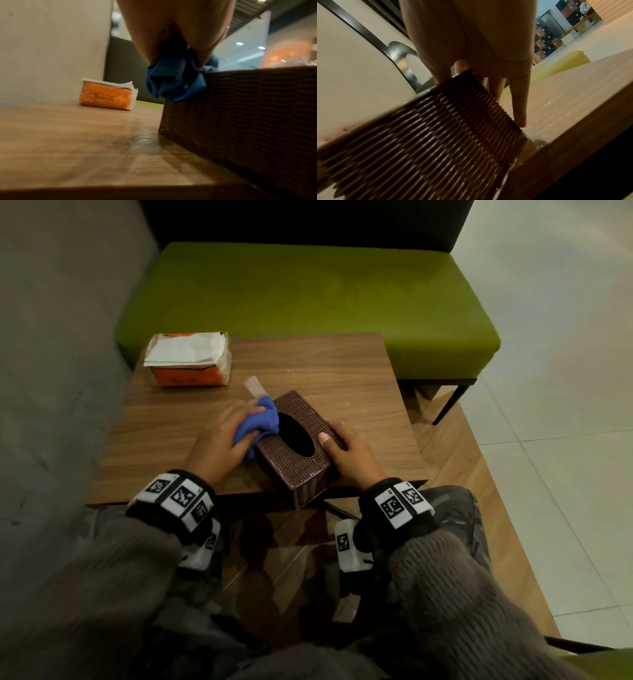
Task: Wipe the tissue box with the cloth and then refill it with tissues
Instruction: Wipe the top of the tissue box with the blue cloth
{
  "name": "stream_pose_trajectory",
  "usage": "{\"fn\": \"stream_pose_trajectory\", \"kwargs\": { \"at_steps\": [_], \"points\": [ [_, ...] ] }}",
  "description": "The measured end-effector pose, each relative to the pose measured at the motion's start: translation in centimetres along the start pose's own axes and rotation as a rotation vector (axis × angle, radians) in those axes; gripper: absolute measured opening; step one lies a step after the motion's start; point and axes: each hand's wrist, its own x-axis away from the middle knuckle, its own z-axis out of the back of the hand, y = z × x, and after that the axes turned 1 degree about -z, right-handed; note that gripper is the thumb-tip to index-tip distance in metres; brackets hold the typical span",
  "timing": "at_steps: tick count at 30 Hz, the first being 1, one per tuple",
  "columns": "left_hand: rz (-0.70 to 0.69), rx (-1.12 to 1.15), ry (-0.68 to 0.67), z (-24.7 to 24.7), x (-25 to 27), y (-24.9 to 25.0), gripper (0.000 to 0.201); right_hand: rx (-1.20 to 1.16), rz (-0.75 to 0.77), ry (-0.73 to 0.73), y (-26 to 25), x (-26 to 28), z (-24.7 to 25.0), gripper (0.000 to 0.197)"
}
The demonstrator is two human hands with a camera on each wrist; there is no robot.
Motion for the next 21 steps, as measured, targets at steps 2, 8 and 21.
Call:
{"fn": "stream_pose_trajectory", "kwargs": {
  "at_steps": [2,8,21],
  "points": [
    [0.046,-0.061,0.051,-0.7,-0.3,0.4,0.038,-0.014,-0.022,-0.009,-0.1,0.0,0.2,0.036],
    [0.054,-0.216,0.104,-2.0,1.2,1.4,0.040,0.122,-0.062,0.127,-1.2,-0.8,0.2,0.049],
    [-0.130,-0.100,-0.097,-0.5,2.5,1.2,0.041,0.596,0.066,-0.093,-1.0,0.7,-0.1,0.130]
  ]
}}
